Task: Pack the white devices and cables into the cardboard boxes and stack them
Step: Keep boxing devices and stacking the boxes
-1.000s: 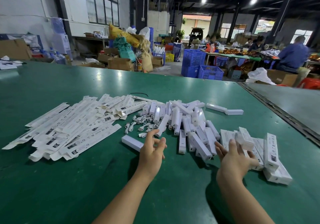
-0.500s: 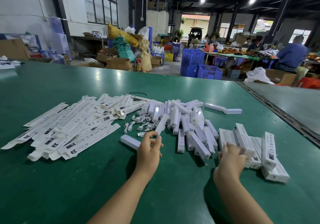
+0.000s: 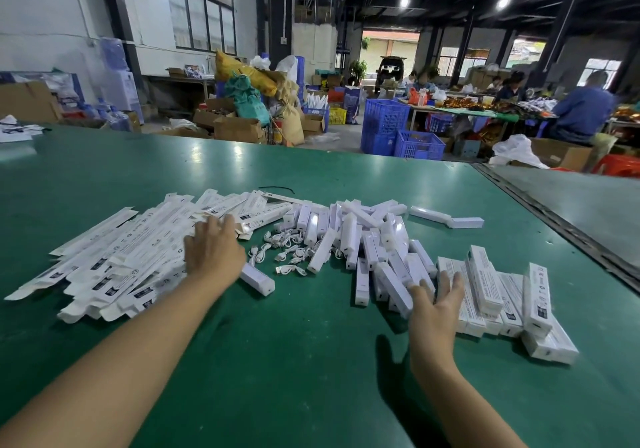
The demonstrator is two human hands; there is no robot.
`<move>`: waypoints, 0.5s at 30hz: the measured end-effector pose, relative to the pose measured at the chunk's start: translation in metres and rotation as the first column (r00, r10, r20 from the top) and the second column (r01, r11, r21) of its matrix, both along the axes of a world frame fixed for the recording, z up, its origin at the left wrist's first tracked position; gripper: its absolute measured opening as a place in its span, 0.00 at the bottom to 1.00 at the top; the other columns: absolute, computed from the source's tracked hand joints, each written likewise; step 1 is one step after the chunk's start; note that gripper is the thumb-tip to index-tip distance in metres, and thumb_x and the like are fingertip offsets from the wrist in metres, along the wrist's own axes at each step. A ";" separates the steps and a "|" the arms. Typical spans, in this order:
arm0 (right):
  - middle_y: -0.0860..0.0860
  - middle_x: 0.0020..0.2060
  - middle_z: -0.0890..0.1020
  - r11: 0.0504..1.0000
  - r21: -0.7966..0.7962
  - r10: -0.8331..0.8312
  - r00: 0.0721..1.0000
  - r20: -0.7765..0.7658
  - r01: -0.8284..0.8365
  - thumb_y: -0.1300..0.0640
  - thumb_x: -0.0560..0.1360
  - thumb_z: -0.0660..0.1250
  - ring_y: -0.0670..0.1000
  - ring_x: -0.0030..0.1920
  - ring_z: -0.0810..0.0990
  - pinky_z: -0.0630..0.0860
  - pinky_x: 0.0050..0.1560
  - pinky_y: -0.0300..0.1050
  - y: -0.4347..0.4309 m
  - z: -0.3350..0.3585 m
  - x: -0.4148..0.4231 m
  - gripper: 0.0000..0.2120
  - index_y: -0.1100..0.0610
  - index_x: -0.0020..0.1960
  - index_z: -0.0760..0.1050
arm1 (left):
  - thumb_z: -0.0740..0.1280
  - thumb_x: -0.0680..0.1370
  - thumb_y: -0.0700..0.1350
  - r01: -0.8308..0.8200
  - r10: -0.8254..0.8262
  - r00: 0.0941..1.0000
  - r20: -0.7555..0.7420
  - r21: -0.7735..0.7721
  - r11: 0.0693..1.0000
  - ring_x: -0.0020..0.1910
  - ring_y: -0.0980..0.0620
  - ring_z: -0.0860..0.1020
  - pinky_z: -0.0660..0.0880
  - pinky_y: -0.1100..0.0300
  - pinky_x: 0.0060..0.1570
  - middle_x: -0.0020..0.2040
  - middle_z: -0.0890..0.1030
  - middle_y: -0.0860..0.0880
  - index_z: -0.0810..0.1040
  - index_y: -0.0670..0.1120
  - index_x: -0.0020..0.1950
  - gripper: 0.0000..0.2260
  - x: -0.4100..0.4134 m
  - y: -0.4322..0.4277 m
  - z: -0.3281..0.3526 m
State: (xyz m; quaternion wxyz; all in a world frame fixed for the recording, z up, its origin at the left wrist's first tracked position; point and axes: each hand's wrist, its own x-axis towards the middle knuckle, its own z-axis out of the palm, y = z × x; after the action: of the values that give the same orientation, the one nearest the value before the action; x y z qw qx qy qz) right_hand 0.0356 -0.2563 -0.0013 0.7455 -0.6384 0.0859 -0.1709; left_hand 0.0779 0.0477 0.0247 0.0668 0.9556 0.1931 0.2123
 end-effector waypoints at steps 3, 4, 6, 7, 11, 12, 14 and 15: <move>0.37 0.76 0.59 0.994 -0.106 0.037 0.998 0.042 -0.032 0.60 0.80 0.62 0.41 0.71 0.64 0.65 0.72 0.54 0.005 0.001 -0.005 0.35 0.41 0.78 0.47 | 0.64 0.79 0.49 -0.267 0.273 0.939 -0.210 0.057 0.962 0.77 0.37 0.56 0.60 0.40 0.73 0.80 0.54 0.39 0.52 0.48 0.79 0.33 -0.006 0.033 0.000; 0.37 0.75 0.59 0.989 -0.145 0.042 0.998 0.055 -0.033 0.61 0.80 0.63 0.40 0.71 0.64 0.64 0.73 0.53 0.006 0.000 -0.006 0.35 0.42 0.78 0.48 | 0.64 0.79 0.50 -0.322 0.321 0.913 -0.251 0.040 0.946 0.78 0.36 0.53 0.58 0.39 0.74 0.80 0.51 0.38 0.49 0.48 0.80 0.35 -0.009 0.041 -0.003; 0.35 0.71 0.62 0.974 -0.222 0.054 0.996 0.072 -0.037 0.62 0.79 0.63 0.39 0.71 0.64 0.64 0.73 0.51 0.006 0.000 -0.009 0.35 0.43 0.78 0.50 | 0.64 0.79 0.50 -0.392 0.369 0.877 -0.307 -0.015 0.920 0.77 0.35 0.55 0.60 0.38 0.73 0.80 0.51 0.38 0.47 0.47 0.81 0.36 -0.016 0.050 -0.012; 0.36 0.70 0.63 0.962 -0.270 0.061 0.995 0.080 -0.037 0.62 0.79 0.64 0.38 0.70 0.65 0.64 0.74 0.51 0.006 0.000 -0.010 0.35 0.44 0.78 0.51 | 0.63 0.80 0.49 -0.403 0.371 0.870 -0.324 -0.033 0.915 0.77 0.35 0.56 0.62 0.37 0.72 0.80 0.52 0.38 0.47 0.46 0.81 0.35 -0.020 0.052 -0.016; 0.43 0.74 0.65 0.865 -0.500 0.125 0.984 0.128 -0.044 0.62 0.77 0.67 0.41 0.72 0.63 0.62 0.74 0.47 0.010 -0.001 -0.015 0.34 0.45 0.77 0.56 | 0.60 0.81 0.47 -0.313 0.328 0.881 -0.341 0.102 0.944 0.73 0.40 0.63 0.68 0.43 0.68 0.77 0.62 0.42 0.56 0.44 0.79 0.27 -0.028 0.051 -0.028; 0.42 0.74 0.64 0.837 -0.545 0.152 0.979 0.137 -0.054 0.61 0.77 0.67 0.40 0.73 0.62 0.61 0.73 0.44 0.012 -0.001 -0.017 0.34 0.44 0.76 0.56 | 0.60 0.81 0.46 -0.291 0.322 0.889 -0.326 0.141 0.946 0.71 0.42 0.66 0.69 0.45 0.65 0.74 0.67 0.44 0.60 0.45 0.77 0.25 -0.028 0.050 -0.028; 0.41 0.74 0.64 0.795 -0.601 0.206 0.967 0.147 -0.078 0.61 0.77 0.68 0.33 0.71 0.61 0.59 0.70 0.35 0.015 -0.001 -0.020 0.34 0.43 0.76 0.56 | 0.61 0.80 0.44 -0.237 0.281 0.912 -0.299 0.175 0.956 0.67 0.44 0.68 0.70 0.48 0.61 0.69 0.70 0.46 0.66 0.47 0.73 0.21 -0.028 0.049 -0.027; 0.42 0.74 0.64 0.779 -0.622 0.224 0.963 0.153 -0.082 0.61 0.77 0.69 0.32 0.70 0.61 0.59 0.70 0.32 0.015 -0.002 -0.020 0.34 0.43 0.75 0.56 | 0.61 0.80 0.44 -0.205 0.247 0.927 -0.284 0.170 0.964 0.66 0.45 0.68 0.70 0.49 0.60 0.69 0.70 0.45 0.67 0.48 0.72 0.20 -0.027 0.048 -0.027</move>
State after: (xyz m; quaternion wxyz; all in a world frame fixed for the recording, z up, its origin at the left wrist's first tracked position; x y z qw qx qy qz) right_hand 0.0157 -0.2412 -0.0032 0.5160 -0.8266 -0.1084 -0.1969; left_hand 0.0510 0.0955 -0.0019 -0.0543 0.9503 0.2951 0.0828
